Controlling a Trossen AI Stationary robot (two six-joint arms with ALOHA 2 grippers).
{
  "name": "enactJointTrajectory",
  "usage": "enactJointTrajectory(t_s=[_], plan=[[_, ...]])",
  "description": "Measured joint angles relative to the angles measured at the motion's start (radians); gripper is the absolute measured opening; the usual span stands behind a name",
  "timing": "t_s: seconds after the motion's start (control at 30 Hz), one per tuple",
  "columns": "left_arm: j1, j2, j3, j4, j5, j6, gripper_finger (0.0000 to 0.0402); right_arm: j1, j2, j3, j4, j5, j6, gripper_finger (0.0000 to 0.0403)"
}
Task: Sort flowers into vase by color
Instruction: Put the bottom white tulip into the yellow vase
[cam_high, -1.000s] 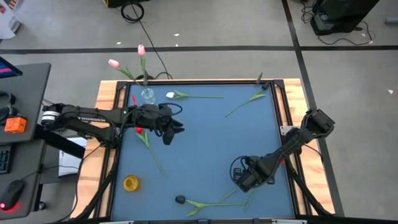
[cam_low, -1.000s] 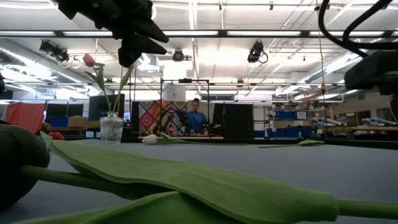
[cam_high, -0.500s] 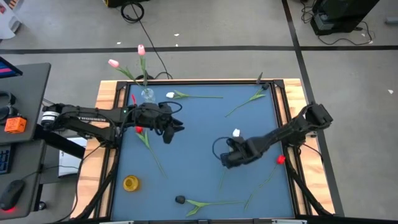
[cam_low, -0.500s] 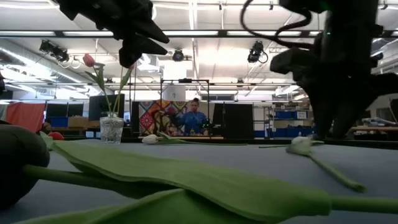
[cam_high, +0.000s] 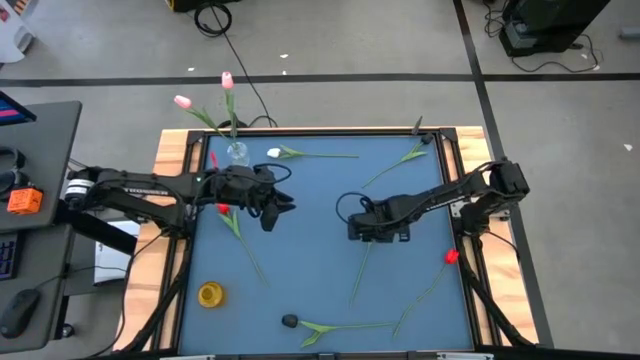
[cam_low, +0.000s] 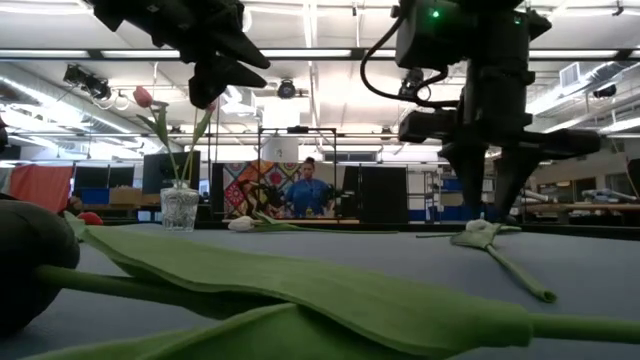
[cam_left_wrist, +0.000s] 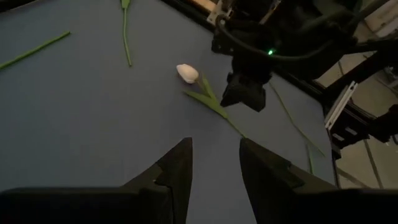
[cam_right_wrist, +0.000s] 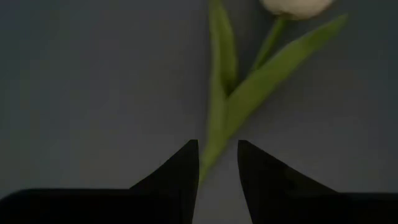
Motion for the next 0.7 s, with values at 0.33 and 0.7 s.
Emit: enactJointTrajectory(t_s=[0.33, 0.7], plan=[[0.042, -0.103, 0.0, -0.049, -0.001, 0.001, 0.0138, 0.006, 0.037, 0.0, 0.023, -0.01, 0.083, 0.012], [0.057, -0.242, 0.001, -0.083, -0.007, 0.052, 0.0138, 0.03, 0.126, 0.002, 0.067, -0.028, 0.084, 0.012]])
